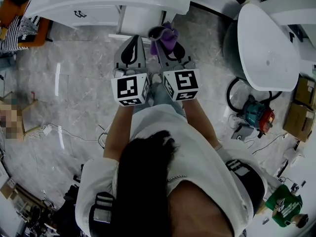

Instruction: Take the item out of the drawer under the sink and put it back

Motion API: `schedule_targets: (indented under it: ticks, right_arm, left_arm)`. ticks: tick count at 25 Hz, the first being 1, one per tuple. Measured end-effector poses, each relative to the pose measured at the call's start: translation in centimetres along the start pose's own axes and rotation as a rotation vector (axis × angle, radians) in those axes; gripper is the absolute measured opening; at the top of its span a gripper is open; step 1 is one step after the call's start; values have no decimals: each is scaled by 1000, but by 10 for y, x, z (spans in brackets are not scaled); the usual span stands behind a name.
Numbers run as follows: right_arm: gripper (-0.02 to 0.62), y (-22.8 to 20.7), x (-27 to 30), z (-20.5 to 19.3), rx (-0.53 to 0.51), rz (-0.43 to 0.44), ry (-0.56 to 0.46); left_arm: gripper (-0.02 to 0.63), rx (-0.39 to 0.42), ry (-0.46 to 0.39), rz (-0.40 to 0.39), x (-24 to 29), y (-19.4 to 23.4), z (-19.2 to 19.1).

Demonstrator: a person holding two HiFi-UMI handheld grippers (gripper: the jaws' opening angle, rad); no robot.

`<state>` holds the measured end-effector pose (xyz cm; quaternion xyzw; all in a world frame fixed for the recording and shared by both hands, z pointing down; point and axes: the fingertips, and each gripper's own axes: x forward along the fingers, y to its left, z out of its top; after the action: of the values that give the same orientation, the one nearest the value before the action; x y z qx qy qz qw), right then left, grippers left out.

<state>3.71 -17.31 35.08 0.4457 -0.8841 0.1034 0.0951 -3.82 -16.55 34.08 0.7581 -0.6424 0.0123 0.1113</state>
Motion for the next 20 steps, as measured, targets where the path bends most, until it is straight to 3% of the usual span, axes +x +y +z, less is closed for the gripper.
schedule_targets:
  ticks: [20]
  right_arm:
    - [126, 2, 9, -8, -31, -8, 35]
  left_arm:
    - [5, -4, 25, -10, 7, 9, -6]
